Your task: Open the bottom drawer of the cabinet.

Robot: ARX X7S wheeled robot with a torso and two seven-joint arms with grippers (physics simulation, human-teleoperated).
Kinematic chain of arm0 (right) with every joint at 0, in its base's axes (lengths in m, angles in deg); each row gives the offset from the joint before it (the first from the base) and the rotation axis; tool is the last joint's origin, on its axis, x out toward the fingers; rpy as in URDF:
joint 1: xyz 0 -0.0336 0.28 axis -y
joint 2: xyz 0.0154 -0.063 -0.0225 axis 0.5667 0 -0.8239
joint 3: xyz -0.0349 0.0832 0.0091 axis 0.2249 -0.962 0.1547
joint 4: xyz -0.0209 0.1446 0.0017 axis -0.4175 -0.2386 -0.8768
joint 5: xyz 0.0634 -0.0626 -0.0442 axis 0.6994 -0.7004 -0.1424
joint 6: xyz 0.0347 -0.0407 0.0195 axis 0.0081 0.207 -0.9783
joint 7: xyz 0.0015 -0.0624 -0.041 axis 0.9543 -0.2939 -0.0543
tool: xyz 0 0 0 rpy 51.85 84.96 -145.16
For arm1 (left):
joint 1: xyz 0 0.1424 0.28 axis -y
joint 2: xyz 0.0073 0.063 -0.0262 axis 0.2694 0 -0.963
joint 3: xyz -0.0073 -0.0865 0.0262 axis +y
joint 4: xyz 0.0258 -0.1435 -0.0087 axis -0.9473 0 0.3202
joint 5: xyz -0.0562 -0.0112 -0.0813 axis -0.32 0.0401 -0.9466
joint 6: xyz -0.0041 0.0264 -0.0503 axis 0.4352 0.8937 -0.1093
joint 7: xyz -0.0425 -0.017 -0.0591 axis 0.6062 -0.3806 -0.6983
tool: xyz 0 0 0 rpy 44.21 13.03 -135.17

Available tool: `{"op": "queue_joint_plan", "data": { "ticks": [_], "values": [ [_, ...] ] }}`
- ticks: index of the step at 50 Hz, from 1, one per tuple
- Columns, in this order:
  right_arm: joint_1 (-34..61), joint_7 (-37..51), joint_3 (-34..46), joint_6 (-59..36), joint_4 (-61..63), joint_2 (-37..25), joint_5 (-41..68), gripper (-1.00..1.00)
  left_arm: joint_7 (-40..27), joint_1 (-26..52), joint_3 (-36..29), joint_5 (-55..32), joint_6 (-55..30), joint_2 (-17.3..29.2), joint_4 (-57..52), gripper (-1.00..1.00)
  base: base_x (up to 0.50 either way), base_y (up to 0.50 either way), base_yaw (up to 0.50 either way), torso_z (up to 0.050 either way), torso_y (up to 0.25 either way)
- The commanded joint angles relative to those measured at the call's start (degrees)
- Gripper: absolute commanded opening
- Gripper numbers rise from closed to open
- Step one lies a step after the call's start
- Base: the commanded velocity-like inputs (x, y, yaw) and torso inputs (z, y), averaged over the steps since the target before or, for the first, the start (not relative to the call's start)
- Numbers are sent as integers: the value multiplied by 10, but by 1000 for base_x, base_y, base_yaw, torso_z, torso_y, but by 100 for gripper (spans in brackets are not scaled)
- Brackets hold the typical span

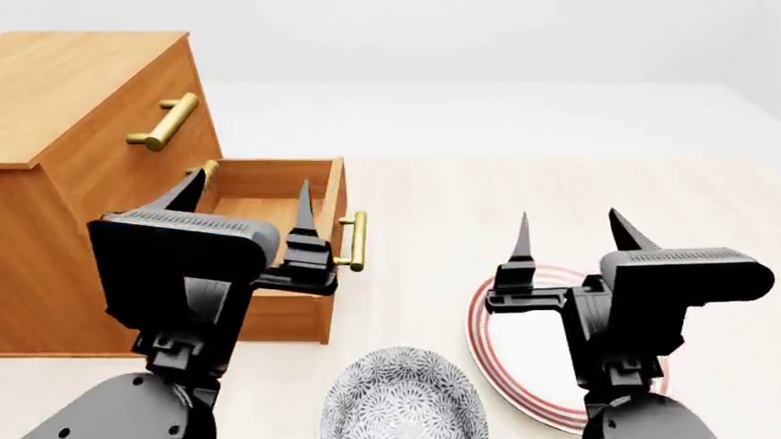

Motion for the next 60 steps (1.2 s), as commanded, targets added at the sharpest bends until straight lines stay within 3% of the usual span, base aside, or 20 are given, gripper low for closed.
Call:
{"op": "queue_joint_plan", "data": {
  "ticks": [1,33,36,39,42,46,60],
  "values": [
    [-3,22,2,-18,140,-27,-11,100,-14,-101,-8,78,91,42,-99,100,0,0,0,0,0],
    [-28,26,27,33,165,-48,-31,100,-23,-90,-35,102,105,51,-87,100,0,0,0,0,0],
    [-16,26,29,34,168,-51,-37,100,-31,-68,-28,85,83,52,-98,100,0,0,0,0,0],
    [16,29,31,24,175,-53,-44,100,-55,-11,-30,65,33,57,-124,100,0,0,0,0,0],
    [72,31,21,-20,181,-47,-26,100,-127,88,-54,-19,9,90,-125,100,0,0,0,0,0],
    [123,31,6,-52,183,-39,-1,100,-153,159,-58,-63,-27,85,-118,100,0,0,0,0,0],
    [293,83,0,-147,200,-55,114,100,-204,289,-31,-152,-85,76,-99,100,0,0,0,0,0]
  ]
}}
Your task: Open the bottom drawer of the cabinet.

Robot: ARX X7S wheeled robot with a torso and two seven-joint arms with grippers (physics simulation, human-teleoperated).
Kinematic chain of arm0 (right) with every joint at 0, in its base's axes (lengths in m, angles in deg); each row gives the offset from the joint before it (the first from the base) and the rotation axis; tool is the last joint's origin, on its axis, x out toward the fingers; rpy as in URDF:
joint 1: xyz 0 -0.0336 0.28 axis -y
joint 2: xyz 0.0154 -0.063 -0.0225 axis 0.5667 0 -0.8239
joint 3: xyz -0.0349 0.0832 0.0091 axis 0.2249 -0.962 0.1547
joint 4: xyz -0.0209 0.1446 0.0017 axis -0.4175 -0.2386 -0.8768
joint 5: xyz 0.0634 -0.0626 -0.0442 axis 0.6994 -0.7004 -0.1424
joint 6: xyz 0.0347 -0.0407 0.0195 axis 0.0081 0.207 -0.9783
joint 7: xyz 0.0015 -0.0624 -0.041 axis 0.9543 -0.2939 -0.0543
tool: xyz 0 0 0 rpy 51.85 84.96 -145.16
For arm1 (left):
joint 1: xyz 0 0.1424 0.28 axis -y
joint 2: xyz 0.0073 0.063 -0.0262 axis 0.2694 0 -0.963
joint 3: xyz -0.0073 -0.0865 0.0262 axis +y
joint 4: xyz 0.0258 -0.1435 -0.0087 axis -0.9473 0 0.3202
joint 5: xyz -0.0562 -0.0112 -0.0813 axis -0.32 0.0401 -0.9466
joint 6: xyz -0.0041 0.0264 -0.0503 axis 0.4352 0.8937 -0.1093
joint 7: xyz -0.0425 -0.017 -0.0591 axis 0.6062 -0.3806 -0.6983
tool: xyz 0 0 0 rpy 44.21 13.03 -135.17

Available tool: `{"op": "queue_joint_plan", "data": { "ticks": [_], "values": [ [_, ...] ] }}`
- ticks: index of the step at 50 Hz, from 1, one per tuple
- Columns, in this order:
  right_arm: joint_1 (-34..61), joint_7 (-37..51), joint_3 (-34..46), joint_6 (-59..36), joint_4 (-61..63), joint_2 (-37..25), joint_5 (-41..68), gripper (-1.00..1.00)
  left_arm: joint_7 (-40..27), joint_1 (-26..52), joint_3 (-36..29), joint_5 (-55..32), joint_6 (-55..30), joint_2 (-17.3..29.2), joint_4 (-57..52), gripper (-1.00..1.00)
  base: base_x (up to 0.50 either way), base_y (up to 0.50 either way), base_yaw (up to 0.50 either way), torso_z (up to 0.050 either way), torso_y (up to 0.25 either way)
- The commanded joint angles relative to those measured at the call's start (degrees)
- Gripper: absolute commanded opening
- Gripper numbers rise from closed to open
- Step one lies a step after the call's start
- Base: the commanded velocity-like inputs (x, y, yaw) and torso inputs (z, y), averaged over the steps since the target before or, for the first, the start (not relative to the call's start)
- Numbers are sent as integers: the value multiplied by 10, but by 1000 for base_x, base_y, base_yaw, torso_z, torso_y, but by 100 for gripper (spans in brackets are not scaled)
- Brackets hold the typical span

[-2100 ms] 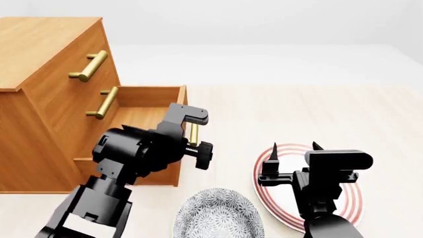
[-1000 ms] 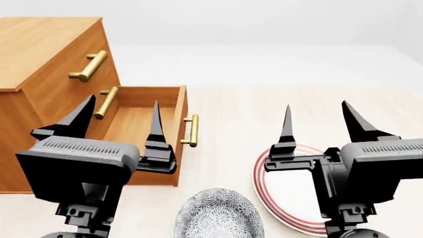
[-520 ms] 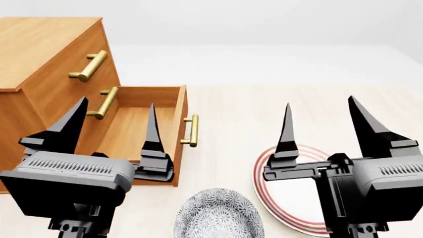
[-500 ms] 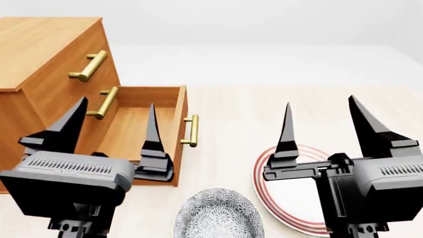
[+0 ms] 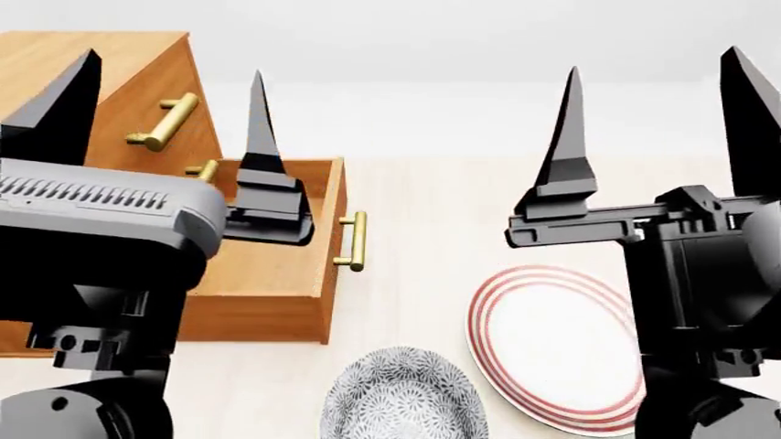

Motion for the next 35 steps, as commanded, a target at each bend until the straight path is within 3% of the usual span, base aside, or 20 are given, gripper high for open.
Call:
{"op": "queue_joint_plan", "data": {
  "ticks": [1,13,35],
  "values": [
    [128,32,-12,-72,2,-3,91,100,-45,112,9,-71,-47,0,14,100,0,0,0,0,0],
    [226,52,-13,-133,-9,8,138,100,-52,192,-8,-62,-71,-20,50,100,0,0,0,0,0],
    [303,88,-31,-182,2,20,207,100,-80,241,5,-103,-97,-16,42,100,0,0,0,0,0]
  ]
}}
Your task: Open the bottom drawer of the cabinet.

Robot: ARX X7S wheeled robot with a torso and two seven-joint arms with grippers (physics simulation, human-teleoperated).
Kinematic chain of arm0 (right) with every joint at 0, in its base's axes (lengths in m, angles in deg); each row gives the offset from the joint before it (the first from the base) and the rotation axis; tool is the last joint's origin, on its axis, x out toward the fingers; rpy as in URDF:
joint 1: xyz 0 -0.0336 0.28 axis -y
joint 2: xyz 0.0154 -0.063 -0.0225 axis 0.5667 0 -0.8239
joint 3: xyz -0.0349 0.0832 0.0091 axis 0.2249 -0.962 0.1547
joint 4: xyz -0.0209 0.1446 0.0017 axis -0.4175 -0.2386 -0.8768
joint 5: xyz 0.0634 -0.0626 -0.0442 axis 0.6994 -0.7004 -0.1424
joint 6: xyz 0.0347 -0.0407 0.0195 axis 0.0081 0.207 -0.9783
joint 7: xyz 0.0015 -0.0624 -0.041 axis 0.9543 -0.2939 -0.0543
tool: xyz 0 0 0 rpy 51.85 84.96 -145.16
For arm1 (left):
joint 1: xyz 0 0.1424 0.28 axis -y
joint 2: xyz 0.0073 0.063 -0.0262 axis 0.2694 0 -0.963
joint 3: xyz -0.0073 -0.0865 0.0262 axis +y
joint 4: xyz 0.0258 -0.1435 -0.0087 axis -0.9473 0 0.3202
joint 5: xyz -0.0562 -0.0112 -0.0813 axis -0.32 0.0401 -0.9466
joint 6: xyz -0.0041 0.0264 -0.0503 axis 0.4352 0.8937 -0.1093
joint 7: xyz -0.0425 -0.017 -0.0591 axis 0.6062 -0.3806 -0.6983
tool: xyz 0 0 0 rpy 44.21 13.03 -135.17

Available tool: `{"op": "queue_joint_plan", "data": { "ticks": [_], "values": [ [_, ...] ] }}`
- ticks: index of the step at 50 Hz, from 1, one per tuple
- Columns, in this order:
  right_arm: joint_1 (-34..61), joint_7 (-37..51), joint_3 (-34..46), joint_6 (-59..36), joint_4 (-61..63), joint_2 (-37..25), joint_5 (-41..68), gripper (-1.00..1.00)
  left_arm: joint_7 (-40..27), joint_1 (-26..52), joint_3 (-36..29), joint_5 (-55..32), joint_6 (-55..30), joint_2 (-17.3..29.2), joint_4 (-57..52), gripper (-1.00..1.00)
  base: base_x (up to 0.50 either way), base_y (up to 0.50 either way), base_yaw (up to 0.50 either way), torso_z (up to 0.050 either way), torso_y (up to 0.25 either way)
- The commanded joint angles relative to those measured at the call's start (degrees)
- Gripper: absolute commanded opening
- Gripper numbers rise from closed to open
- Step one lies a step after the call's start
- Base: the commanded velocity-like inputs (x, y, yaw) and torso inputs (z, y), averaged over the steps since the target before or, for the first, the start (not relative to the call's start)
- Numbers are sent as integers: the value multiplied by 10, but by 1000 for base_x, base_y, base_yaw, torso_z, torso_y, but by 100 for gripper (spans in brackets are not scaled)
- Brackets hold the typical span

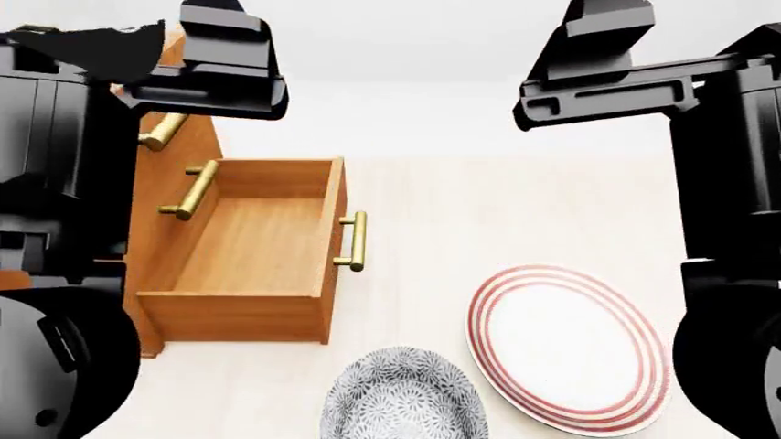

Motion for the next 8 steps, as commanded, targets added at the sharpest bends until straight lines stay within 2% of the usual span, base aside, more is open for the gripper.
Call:
{"op": "queue_joint_plan", "data": {
  "ticks": [1,8],
  "values": [
    [42,22,-8,-29,9,4,41,100,-13,25,4,-19,-11,0,-2,100,0,0,0,0,0],
    [54,37,-13,-33,12,1,65,100,-20,26,8,-29,-9,3,-8,100,0,0,0,0,0]
  ]
}}
